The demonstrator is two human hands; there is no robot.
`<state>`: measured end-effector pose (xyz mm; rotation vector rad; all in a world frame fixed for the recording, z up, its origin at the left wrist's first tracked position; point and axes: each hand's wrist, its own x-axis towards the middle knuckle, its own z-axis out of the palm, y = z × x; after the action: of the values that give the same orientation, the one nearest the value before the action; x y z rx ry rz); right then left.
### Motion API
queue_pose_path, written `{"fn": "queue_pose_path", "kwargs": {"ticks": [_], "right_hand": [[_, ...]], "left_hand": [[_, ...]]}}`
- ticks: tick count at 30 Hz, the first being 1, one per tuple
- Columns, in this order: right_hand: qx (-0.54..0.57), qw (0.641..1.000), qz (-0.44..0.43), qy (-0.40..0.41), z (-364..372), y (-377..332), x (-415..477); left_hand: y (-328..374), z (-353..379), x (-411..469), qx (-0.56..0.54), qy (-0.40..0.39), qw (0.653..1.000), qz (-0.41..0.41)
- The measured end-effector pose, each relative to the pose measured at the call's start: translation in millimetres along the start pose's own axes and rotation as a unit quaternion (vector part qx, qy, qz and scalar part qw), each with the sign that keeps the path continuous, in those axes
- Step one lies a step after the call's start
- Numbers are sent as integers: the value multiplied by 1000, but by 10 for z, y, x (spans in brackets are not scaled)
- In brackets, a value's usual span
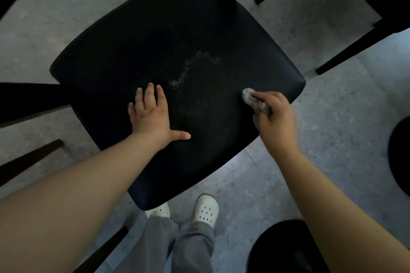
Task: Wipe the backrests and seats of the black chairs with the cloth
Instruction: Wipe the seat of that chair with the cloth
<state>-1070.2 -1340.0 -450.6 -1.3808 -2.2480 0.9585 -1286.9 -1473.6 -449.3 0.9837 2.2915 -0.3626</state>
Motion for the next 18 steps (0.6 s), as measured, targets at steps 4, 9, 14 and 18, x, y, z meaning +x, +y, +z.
{"fn": "queue_pose_path", "kwargs": {"ticks": [4, 9, 14, 18], "right_hand": [[-28, 999, -11, -23, 186, 3, -367], [40, 992, -8, -119, 33, -27, -760], [-26, 999, -37, -29, -141, -128, 76], [-70, 994, -50, -61, 100, -286, 809]], "left_hand": [[-3, -2, 0, -4, -3, 1000, 1], [-5, 2, -17, -6, 5, 1000, 3], [-1, 10, -21, -12, 3, 1000, 0], [-12, 23, -16, -24, 3, 1000, 2]]}}
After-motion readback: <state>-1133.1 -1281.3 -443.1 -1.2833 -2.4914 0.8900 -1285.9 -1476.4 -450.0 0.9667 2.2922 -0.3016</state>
